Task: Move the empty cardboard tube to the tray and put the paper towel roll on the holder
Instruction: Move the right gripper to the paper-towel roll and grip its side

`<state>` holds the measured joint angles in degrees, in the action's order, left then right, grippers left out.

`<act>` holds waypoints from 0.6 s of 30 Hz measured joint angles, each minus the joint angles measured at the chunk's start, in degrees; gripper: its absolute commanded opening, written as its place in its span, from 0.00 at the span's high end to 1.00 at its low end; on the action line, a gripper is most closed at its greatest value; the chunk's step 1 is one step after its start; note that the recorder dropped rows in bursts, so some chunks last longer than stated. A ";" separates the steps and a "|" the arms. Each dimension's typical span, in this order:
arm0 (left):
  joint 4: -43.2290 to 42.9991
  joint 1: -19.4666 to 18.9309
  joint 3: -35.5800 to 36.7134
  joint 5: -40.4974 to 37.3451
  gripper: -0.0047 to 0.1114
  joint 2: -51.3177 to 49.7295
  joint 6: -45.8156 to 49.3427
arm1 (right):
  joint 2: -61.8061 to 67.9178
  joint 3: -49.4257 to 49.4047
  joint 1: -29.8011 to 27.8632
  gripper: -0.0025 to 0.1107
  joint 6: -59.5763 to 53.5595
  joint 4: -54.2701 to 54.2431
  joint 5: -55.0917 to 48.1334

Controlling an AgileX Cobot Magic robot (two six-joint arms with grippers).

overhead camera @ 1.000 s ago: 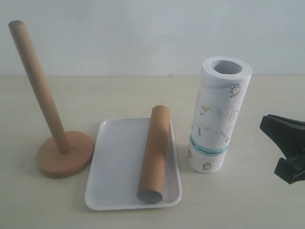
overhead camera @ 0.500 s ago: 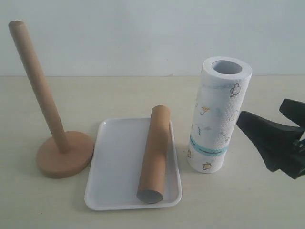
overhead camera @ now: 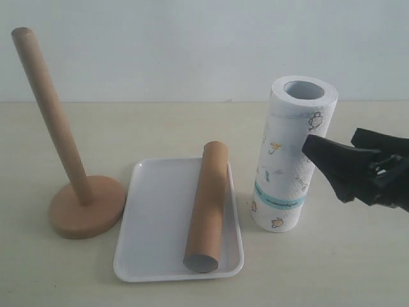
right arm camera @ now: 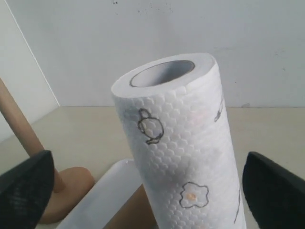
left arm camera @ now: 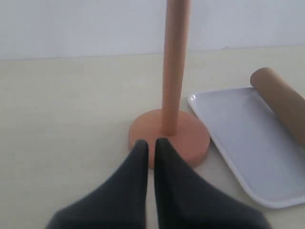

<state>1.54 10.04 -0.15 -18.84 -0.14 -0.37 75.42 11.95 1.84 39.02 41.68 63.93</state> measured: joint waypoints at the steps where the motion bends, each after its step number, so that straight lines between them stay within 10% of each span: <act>1: 0.00 0.00 0.00 0.00 0.92 0.00 0.00 | 1.42 0.85 0.00 0.05 0.00 0.00 0.00; 18: 0.00 0.00 0.00 0.00 0.92 0.00 0.00 | 15.80 9.41 1.57 0.05 -5.91 2.64 0.00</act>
<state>1.54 10.04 -0.15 -18.84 -0.14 -0.37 91.21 21.35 3.41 33.12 44.32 63.93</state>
